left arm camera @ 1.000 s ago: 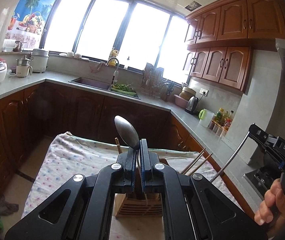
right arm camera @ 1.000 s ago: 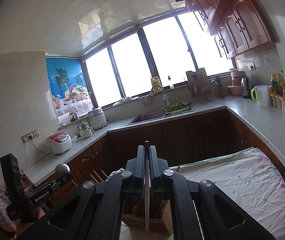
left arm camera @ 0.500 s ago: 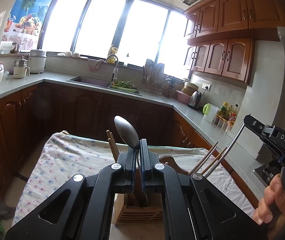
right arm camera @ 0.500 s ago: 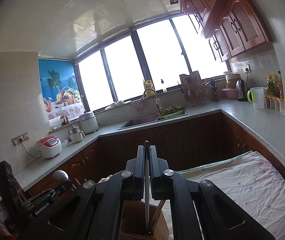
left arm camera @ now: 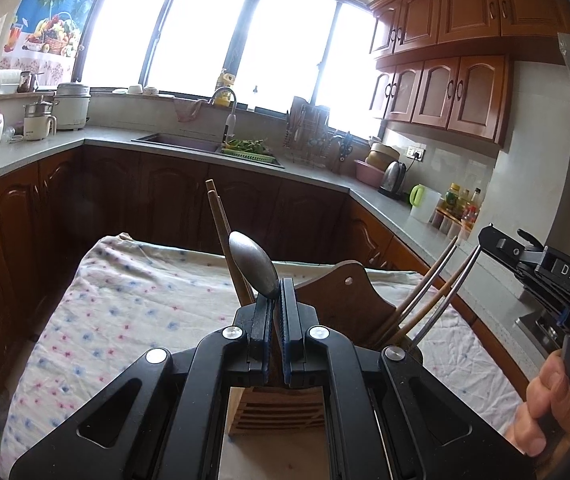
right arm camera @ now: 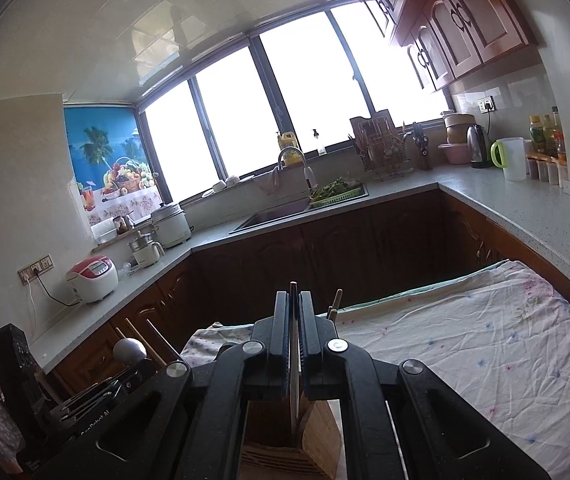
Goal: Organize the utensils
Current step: 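Open both grippers to release the spoon and chopstick into the caddy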
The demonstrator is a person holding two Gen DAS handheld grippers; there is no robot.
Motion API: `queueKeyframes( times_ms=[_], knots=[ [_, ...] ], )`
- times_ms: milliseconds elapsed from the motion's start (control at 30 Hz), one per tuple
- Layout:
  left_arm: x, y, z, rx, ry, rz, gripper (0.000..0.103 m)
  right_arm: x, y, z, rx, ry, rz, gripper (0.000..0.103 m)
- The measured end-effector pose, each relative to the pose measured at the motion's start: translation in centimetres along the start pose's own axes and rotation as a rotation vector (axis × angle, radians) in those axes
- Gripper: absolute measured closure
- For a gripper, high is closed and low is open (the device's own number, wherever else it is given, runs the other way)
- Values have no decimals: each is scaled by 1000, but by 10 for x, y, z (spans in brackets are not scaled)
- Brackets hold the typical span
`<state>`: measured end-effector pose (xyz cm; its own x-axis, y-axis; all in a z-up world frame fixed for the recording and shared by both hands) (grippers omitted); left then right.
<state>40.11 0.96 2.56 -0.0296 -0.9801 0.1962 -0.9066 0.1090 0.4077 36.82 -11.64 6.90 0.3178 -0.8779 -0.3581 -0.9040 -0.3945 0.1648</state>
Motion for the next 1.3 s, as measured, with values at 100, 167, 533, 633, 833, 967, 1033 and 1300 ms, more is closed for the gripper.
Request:
queueKeyframes(
  times_ms=[100, 167, 533, 633, 833, 967, 1033, 1300],
  knots=[
    [5, -3, 8, -20, -4, 8, 100, 0, -3, 6, -11, -3, 4, 99],
    [8, -4, 12, -30, -9, 9, 100, 1, -4, 10, -15, -7, 7, 99],
    [6, -15, 24, -95, 10, 8, 100, 12, -13, 25, -64, -36, 15, 99],
    [6, -16, 25, -109, 11, 8, 100, 13, -14, 25, -74, -44, 12, 99],
    [3, -24, 35, -157, 11, -3, 100, 15, -15, 24, -87, -56, 8, 99],
    [1, -25, 36, -165, 21, -3, 100, 15, -15, 25, -92, -66, 4, 98],
    [1, -25, 36, -167, 20, -4, 100, 14, -15, 25, -93, -65, 4, 98],
    [-1, -25, 36, -173, 19, -3, 100, 15, -16, 25, -96, -68, 2, 98]
  ],
)
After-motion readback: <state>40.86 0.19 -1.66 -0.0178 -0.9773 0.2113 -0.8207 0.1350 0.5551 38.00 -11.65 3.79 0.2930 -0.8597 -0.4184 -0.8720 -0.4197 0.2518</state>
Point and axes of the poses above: each gripper's, at about its wrist camera, not at the fingertips, and y roughly against the way its jaws point, x to its right, z to its underside, the point moved 9 cm from there along -y, roughly the way its jaws point, and after that the axes turned 8 degrees about -z, right-handed, at the moved point
